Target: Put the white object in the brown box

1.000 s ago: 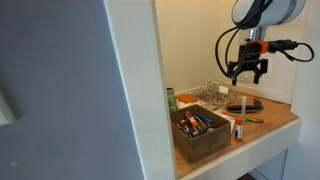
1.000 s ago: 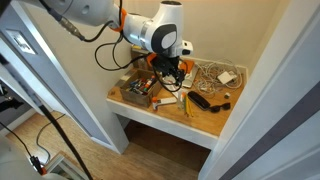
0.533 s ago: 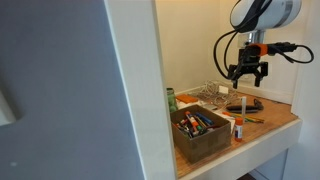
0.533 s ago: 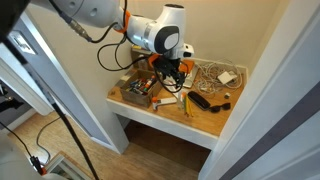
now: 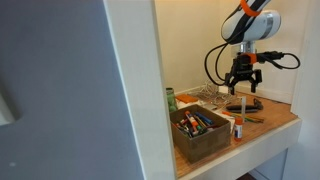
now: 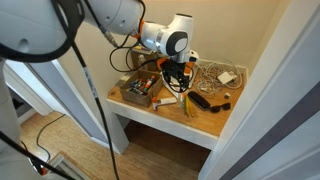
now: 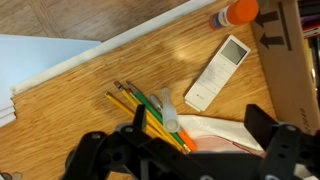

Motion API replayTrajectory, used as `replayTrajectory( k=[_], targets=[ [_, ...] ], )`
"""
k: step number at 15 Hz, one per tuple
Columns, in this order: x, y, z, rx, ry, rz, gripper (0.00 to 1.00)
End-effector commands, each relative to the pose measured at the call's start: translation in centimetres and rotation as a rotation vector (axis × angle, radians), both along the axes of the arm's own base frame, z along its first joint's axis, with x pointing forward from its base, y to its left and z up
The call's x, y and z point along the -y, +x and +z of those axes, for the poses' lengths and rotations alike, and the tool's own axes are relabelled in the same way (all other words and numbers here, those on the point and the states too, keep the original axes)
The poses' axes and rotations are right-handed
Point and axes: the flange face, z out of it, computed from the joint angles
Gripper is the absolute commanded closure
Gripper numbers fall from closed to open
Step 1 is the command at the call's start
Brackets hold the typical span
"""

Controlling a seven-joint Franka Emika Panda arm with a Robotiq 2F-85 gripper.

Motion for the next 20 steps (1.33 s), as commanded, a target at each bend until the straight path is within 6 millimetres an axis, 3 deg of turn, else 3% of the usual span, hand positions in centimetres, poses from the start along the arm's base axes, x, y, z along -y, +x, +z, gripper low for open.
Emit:
replayTrajectory(
  k=[1,10,11,12,20],
  targets=[
    [0.9,2.3,-1.7,-0.054,0.006,-0.009,0.00],
    [3.5,4.7,-6.6,-0.183,0.034,-0.048,0.00],
    [3.7,4.9,-7.1,-0.199,0.040,-0.054,0.10],
    [3.9,5.0,-7.5,-0.212,0.044,-0.059,0.27],
    [4.0,6.3,-9.8,-0.296,0.089,-0.089,0.84]
  ],
)
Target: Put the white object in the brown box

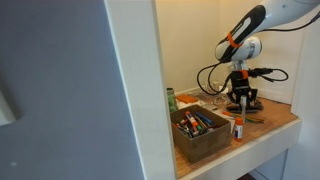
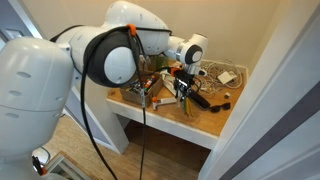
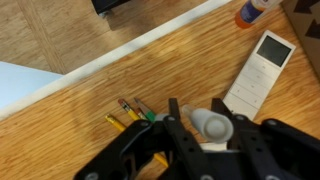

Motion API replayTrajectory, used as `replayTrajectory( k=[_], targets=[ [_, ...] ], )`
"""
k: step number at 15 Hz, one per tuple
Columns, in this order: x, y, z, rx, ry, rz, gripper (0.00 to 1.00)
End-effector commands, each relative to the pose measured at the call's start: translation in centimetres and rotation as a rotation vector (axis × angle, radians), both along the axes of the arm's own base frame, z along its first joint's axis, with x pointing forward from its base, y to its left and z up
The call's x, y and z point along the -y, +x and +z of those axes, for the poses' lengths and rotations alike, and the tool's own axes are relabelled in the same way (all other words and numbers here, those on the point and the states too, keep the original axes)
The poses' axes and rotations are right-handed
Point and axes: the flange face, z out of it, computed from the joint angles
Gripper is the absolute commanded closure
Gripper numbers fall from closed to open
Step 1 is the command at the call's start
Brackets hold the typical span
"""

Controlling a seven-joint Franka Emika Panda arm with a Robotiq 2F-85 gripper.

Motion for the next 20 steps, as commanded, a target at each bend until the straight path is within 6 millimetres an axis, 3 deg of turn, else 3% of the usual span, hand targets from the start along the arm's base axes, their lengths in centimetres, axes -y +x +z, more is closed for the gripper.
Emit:
replayTrajectory(
  k=[1,2,4,9,14,20],
  targets=[
    [0.1,1.2,-0.4,-0.023,0.025,-0.033,0.91],
    [0.0,1.3,-0.4,-0.026,0.025,-0.034,0.99],
    [-0.1,1.4,0.3,-0.034,0.018,-0.037,0.96],
    [-2.2,0.2,5.6,-0.114,0.060,-0.011,0.95],
    [-7.4,-0.4,10.6,-0.153,0.140,0.031,0.95],
    [-14.2,-1.0,15.5,0.058,0.205,0.165,0.95]
  ],
)
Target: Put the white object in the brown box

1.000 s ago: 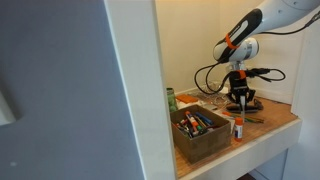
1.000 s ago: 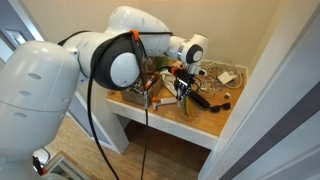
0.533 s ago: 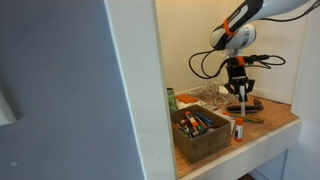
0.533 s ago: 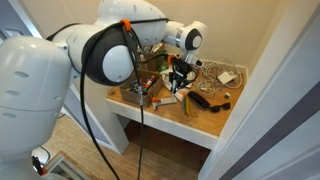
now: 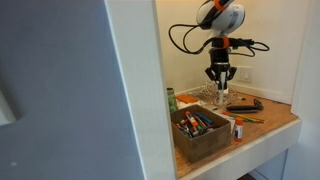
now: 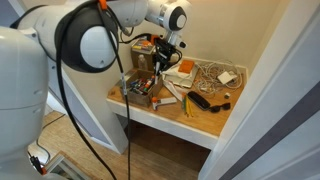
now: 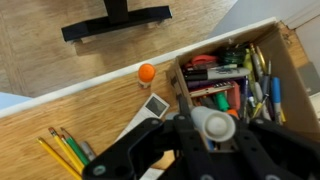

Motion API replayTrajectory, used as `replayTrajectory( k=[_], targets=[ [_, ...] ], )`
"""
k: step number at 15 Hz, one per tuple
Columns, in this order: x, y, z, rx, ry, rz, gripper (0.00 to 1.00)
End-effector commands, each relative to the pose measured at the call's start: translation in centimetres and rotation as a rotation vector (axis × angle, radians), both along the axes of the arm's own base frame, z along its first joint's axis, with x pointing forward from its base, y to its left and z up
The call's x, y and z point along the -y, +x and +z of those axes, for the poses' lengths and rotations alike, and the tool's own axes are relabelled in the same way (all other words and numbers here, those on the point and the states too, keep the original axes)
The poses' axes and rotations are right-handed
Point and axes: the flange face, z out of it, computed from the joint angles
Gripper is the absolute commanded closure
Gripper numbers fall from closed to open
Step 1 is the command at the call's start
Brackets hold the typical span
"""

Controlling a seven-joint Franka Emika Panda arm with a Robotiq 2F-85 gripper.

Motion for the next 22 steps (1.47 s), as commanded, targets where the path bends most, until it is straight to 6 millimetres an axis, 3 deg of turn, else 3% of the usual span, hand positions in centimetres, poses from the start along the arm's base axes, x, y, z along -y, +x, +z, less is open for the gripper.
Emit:
replayTrajectory(
  k=[1,6,11,12,13,19,20,22],
  targets=[
    [-3.5,-1.8,2.6,0.170,0.011,0.085,0.95],
    [-7.2,-3.6,4.9,0.428,-0.027,0.213,0.95],
    [-8.9,-7.5,5.4,0.611,-0.038,0.326,0.95],
    [-8.7,-4.4,5.2,0.567,-0.025,0.283,0.95],
    [-8.8,-5.0,5.1,0.570,-0.025,0.289,0.81],
    [-8.6,-4.7,4.9,0.568,-0.026,0.286,0.81],
    [-8.8,-4.9,4.6,0.565,-0.027,0.297,0.95],
    [-9.8,-5.7,4.1,0.571,-0.023,0.307,0.95]
  ],
)
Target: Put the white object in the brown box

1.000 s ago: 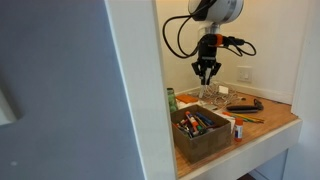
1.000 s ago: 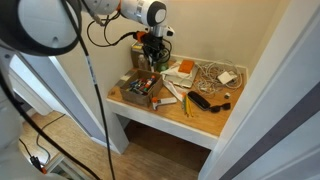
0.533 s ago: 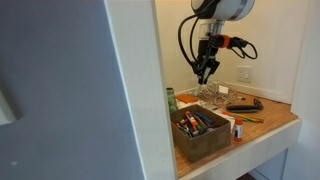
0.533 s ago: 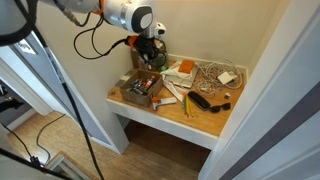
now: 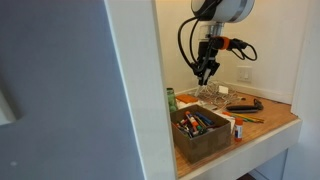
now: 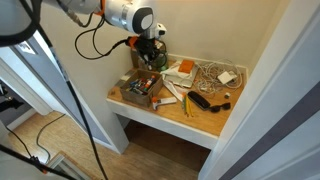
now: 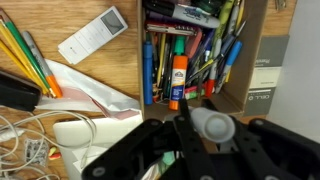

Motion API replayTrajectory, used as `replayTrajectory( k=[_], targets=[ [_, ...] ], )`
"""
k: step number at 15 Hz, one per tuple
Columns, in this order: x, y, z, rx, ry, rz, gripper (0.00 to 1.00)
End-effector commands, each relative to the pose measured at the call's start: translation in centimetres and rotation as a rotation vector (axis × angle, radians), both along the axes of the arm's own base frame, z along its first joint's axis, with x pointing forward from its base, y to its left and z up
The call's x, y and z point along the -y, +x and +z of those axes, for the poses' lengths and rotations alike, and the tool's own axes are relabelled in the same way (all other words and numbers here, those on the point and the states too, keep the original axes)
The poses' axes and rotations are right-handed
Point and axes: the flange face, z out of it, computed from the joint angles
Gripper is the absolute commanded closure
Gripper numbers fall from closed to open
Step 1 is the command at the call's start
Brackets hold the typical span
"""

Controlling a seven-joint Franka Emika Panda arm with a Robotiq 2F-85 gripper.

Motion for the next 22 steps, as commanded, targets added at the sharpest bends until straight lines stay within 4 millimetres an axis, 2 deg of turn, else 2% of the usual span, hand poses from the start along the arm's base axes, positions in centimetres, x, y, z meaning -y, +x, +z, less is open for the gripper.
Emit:
replayTrajectory(
  k=[1,5,15,22],
  targets=[
    [-1.6,-1.3,-0.8,0.010,-0.003,0.021,0.95],
    [-3.3,-2.4,-2.2,0.053,-0.011,0.028,0.95],
    [-6.3,-5.3,-7.8,0.237,-0.048,0.060,0.95],
    [-7.0,-7.0,-11.0,0.348,-0.069,0.084,0.95]
  ],
)
